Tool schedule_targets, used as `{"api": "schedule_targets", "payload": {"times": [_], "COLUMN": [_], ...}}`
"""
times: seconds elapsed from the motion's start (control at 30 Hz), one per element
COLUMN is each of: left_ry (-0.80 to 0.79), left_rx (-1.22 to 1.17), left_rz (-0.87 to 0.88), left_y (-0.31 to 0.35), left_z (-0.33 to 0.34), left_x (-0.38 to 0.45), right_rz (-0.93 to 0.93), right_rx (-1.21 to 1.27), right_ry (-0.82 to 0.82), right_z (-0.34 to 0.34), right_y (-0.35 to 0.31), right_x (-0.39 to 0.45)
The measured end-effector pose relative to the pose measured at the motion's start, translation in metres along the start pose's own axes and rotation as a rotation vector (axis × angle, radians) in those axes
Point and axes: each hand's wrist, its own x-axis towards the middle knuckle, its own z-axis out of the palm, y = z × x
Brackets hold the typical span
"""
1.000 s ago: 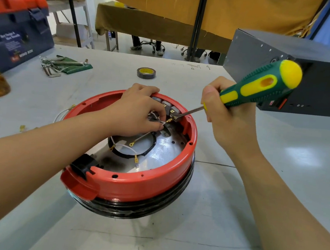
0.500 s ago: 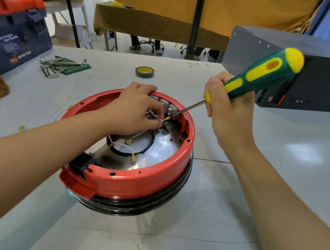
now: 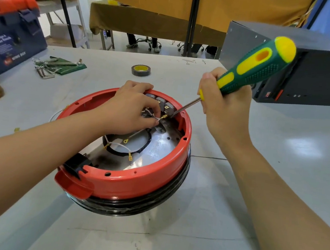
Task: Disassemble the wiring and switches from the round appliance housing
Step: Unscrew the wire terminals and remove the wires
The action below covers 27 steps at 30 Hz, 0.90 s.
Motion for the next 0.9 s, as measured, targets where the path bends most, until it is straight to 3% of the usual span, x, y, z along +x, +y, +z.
{"api": "schedule_targets", "payload": {"times": [0.27,0.9], "left_ry": [-0.001,0.006], "left_rx": [0.004,0.009], "left_rz": [-0.005,-0.003], "left_y": [0.0012,0.0016], "left_z": [0.0003,0.0006], "left_x": [-0.0005,-0.0005], "right_rz": [-0.062,0.096], "right_rx": [-0.032,0.037], "right_ry": [-0.037,0.044], "right_z": [-0.0001,0.003], "right_y": [0.0,0.002], "right_x": [-0.0015,0.0027]}}
